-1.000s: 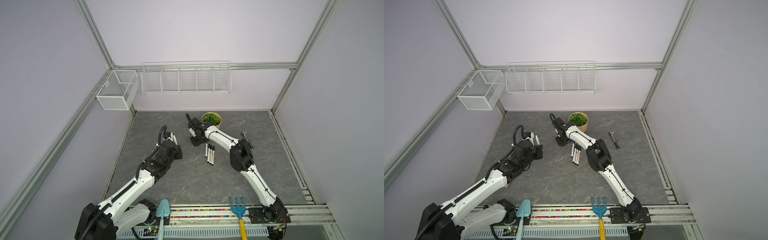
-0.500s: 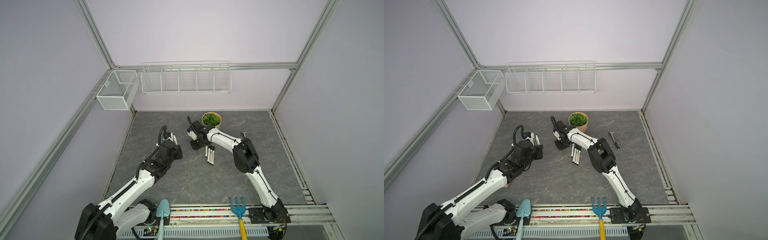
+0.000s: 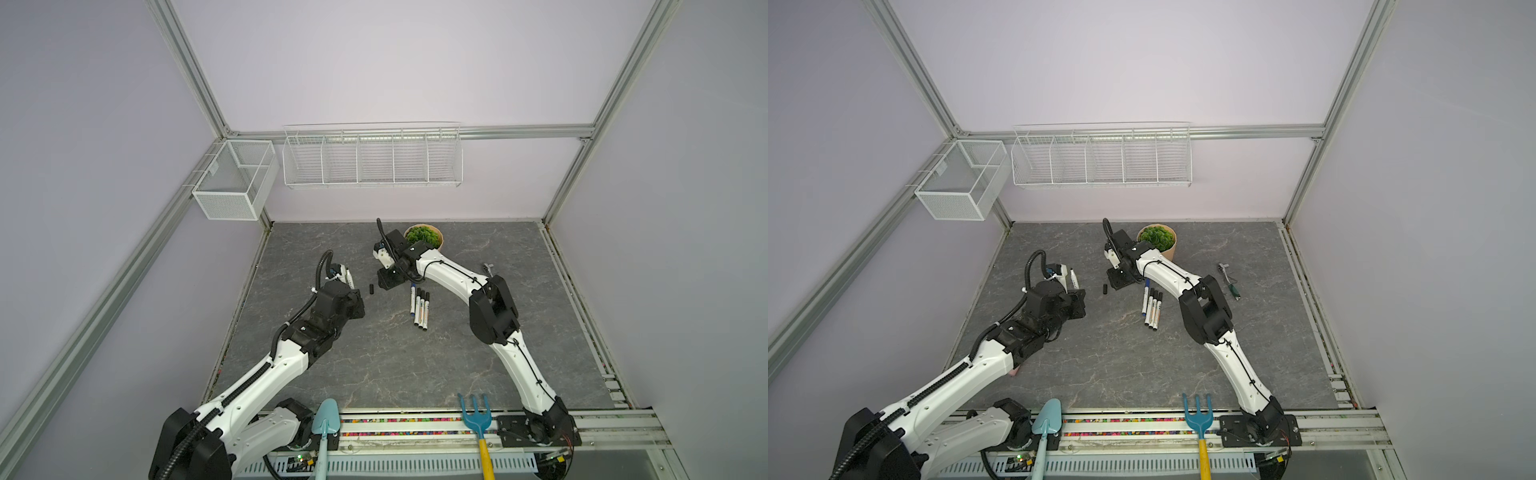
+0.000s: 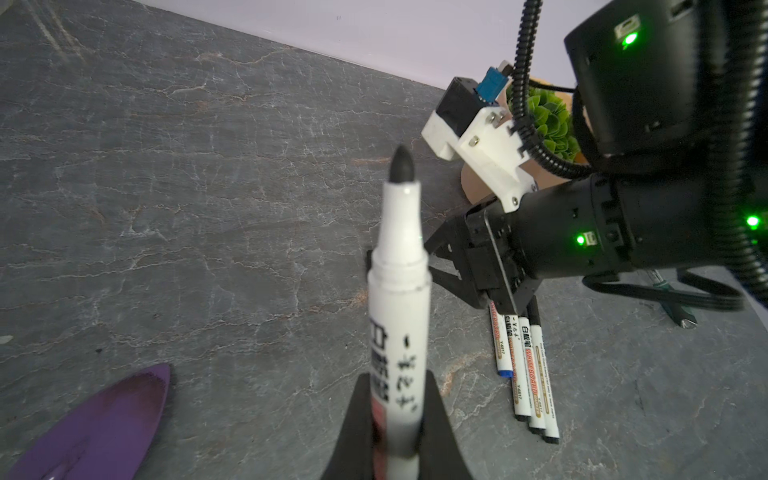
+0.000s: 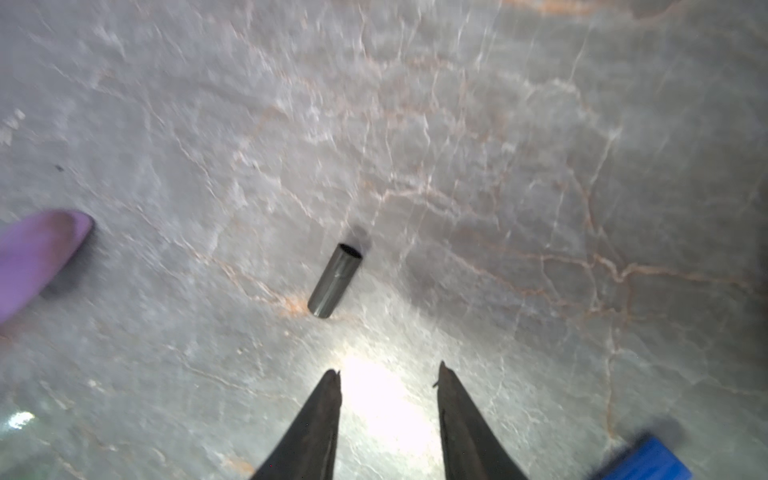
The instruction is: Insert the pens into the pen caps
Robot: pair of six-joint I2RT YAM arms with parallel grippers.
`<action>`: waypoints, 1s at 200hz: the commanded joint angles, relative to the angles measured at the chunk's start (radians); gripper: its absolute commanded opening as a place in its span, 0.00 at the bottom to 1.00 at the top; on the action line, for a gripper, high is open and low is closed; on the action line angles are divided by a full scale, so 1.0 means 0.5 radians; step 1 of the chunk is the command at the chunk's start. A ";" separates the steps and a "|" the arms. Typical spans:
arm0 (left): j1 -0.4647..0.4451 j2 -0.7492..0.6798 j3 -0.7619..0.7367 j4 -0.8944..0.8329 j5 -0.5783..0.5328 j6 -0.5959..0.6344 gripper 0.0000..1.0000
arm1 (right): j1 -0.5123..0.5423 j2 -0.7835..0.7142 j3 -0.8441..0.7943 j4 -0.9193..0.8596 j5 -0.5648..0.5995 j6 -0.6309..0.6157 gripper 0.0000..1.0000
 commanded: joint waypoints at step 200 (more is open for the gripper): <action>0.432 -0.316 0.081 -0.367 0.059 -0.171 0.00 | 0.331 0.450 0.500 0.286 0.305 -0.059 0.55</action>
